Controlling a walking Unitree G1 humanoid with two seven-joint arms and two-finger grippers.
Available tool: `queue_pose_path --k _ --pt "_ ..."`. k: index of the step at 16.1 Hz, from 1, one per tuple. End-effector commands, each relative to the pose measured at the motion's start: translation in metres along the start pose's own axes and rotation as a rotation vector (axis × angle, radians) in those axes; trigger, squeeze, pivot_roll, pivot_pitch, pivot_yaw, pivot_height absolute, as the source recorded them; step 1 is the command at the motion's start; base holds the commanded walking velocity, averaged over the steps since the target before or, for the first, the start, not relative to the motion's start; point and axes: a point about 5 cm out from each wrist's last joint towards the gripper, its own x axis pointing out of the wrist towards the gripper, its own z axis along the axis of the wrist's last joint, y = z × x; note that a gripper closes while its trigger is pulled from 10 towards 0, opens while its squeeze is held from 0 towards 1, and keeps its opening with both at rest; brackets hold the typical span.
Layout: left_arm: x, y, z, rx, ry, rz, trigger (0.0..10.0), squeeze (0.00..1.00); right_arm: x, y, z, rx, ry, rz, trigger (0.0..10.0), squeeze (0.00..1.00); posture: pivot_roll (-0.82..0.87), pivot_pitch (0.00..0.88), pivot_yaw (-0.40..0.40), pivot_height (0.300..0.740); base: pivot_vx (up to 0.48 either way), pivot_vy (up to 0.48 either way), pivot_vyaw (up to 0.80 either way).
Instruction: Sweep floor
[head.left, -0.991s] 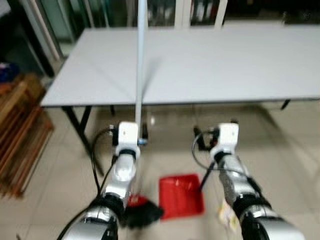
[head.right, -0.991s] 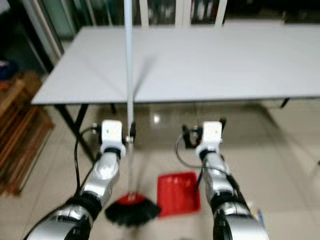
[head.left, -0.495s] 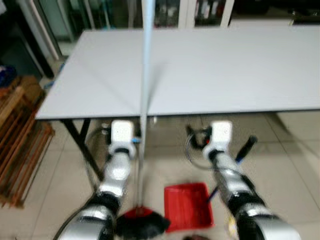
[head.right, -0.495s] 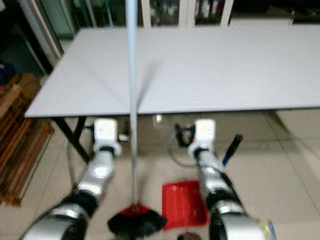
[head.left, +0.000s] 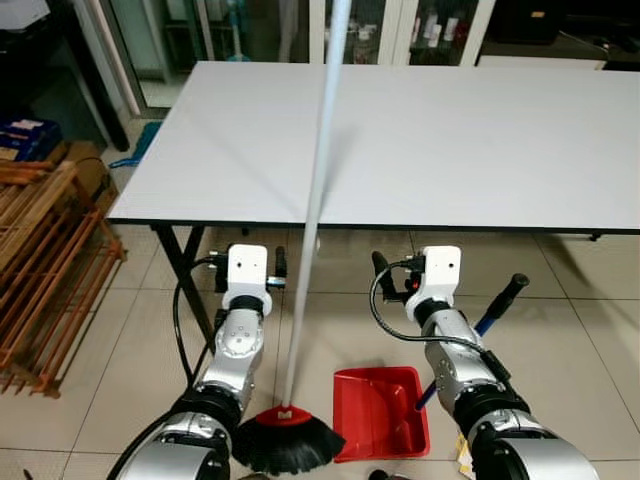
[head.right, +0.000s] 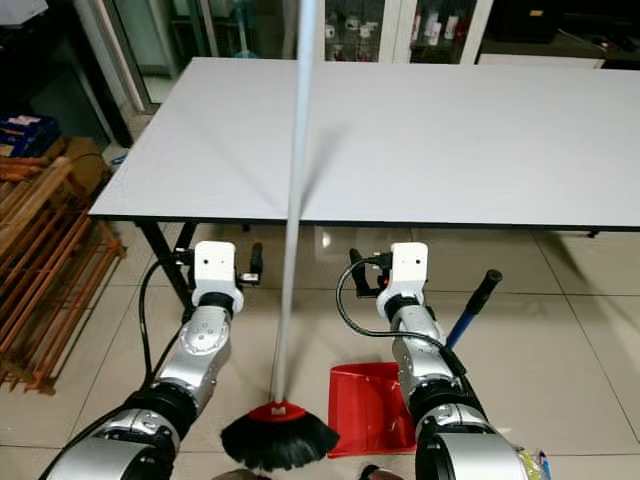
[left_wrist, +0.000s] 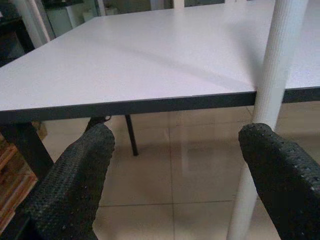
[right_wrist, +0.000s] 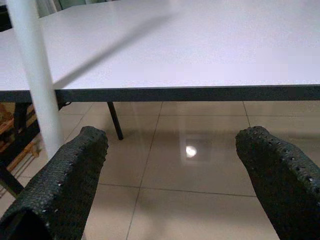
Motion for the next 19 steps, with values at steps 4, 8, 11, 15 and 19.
queue_pose_path --k 4,8,11,15,19 --pt "-0.008 -0.006 -0.019 0.013 0.107 -0.056 10.0 0.00 -0.001 -0.003 -0.002 0.007 0.012 -0.012 10.0 0.00 0.03 0.071 0.012 0.740 0.000 0.000 0.00" --pt "-0.019 -0.011 -0.040 0.031 0.222 -0.144 10.0 0.00 -0.003 -0.002 -0.004 0.009 0.012 -0.010 10.0 0.00 0.03 0.081 0.014 0.740 0.000 0.000 0.00" --pt "-0.023 -0.010 -0.047 0.053 0.262 -0.162 10.0 0.00 -0.004 -0.002 -0.006 0.011 0.014 -0.012 10.0 0.00 0.03 0.087 0.017 0.740 0.000 0.000 0.00" --pt "-0.023 -0.016 -0.048 0.069 0.279 -0.245 10.0 0.00 -0.008 -0.003 -0.009 0.013 0.015 -0.017 10.0 0.00 0.02 0.102 0.021 0.740 0.000 0.000 0.00" --pt "-0.021 -0.019 -0.044 0.084 0.260 -0.292 10.0 0.00 -0.012 -0.002 -0.014 0.016 0.017 -0.016 10.0 0.00 0.01 0.132 0.025 0.740 0.000 0.000 0.00"
